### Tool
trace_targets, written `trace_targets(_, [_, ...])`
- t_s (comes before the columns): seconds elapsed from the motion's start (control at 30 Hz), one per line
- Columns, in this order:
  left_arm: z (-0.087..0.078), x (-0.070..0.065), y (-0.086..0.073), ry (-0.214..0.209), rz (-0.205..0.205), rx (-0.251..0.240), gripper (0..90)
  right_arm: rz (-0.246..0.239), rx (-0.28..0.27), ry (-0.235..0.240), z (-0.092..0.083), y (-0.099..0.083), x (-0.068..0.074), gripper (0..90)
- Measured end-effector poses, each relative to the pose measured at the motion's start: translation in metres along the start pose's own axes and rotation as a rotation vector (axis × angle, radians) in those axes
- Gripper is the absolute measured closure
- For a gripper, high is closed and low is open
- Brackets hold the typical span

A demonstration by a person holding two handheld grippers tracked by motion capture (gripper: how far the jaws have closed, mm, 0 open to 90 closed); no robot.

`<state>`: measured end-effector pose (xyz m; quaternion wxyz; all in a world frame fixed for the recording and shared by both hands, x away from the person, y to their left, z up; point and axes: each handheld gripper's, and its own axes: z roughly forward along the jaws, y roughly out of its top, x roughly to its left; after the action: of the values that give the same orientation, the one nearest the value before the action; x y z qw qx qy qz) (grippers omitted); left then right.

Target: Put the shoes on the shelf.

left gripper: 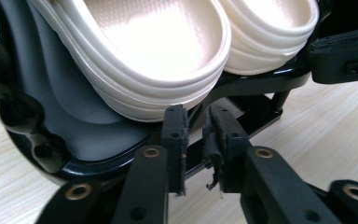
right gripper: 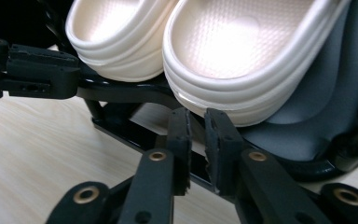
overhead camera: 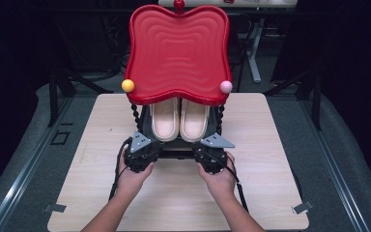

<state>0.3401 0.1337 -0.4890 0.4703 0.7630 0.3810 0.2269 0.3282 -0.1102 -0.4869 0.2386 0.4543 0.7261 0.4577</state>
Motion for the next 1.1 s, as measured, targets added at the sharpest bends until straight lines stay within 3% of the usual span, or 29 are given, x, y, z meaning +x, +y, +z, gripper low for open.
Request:
trace_targets(0.37, [-0.013, 0.004, 0.019, 0.048, -0.006, -0.044, 59.0, 0.017, -0.064, -0.022, -0.018, 0.02, -0.007, 64.3])
trace_targets(0.77, [-0.006, 0.011, 0.025, 0.083, -0.049, -0.063, 48.6, 0.038, -0.076, -0.08, -0.011, 0.027, -0.016, 56.2])
trace_targets(1.1, [0.005, 0.015, 0.026, 0.089, -0.09, -0.069, 44.1, 0.057, -0.072, -0.092, 0.001, 0.027, -0.018, 51.5])
